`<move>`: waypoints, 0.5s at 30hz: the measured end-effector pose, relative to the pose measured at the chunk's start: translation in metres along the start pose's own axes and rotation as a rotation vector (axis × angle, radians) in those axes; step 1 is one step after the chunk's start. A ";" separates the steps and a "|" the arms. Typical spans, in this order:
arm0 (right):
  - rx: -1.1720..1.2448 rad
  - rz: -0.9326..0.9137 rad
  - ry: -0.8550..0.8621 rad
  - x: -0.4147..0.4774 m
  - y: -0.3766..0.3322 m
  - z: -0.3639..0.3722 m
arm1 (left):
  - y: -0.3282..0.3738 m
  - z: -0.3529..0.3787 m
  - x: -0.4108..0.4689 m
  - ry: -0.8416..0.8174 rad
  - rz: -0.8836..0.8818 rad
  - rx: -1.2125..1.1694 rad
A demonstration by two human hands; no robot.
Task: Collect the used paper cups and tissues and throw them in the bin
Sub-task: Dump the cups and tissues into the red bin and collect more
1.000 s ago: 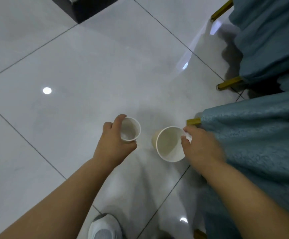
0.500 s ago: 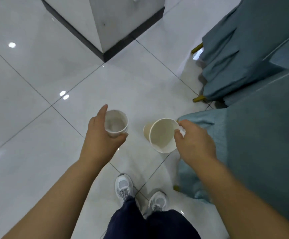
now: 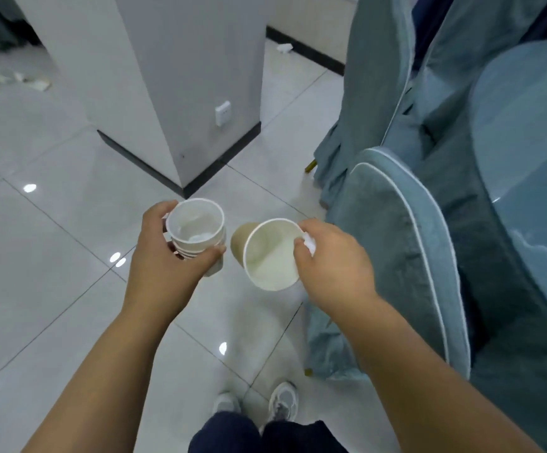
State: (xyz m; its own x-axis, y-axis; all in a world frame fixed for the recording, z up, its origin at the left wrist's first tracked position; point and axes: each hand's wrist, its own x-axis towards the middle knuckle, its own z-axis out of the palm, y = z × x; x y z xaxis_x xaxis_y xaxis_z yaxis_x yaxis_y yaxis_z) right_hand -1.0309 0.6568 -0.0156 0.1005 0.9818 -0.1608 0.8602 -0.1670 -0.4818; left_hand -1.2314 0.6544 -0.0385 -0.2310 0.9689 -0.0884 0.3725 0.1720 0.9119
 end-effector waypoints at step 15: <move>0.213 0.197 0.568 -0.147 -0.006 -0.130 | 0.140 -0.019 -0.070 -0.286 0.394 -0.197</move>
State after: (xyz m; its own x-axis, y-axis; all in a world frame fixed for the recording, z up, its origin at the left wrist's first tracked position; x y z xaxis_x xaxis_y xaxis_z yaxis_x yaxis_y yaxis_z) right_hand -0.9856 0.5254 0.1225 0.5461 0.8159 0.1900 0.6863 -0.3057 -0.6600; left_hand -1.1804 0.6067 0.1029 0.1577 0.9679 0.1956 0.1988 -0.2252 0.9538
